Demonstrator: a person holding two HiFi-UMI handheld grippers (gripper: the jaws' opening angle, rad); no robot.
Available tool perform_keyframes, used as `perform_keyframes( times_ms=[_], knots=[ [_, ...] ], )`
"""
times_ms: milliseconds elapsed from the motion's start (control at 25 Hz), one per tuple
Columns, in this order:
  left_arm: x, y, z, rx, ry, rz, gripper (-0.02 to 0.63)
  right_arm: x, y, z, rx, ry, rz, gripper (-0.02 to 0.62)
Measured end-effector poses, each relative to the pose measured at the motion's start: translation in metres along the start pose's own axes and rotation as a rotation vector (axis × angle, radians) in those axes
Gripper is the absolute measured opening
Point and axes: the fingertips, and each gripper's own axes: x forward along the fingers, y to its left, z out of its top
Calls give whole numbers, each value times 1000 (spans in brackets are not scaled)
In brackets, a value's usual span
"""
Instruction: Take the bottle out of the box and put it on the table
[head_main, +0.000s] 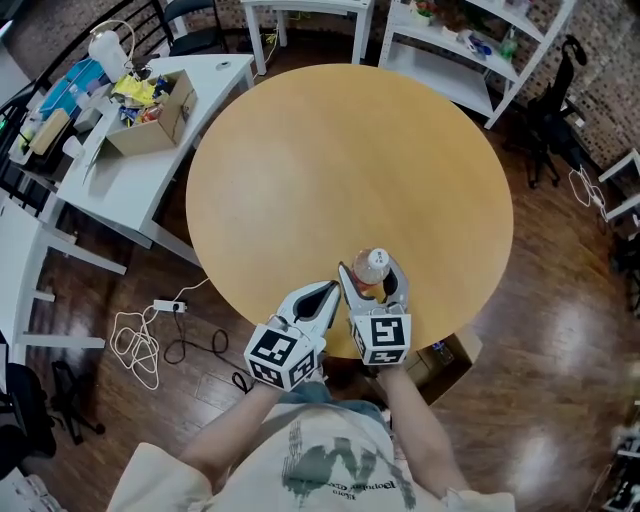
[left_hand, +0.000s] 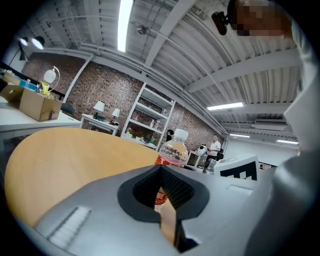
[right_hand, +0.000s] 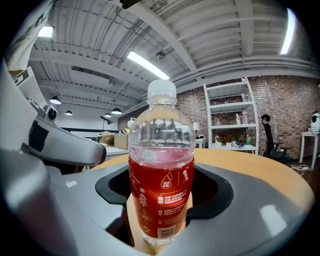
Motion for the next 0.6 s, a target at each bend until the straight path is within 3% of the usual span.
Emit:
perform_keyframes(
  times_ms=[600],
  knots=[
    [2, -11, -10, -48, -5, -37, 0, -31, 0, -5, -38, 80, -19, 299]
  ],
)
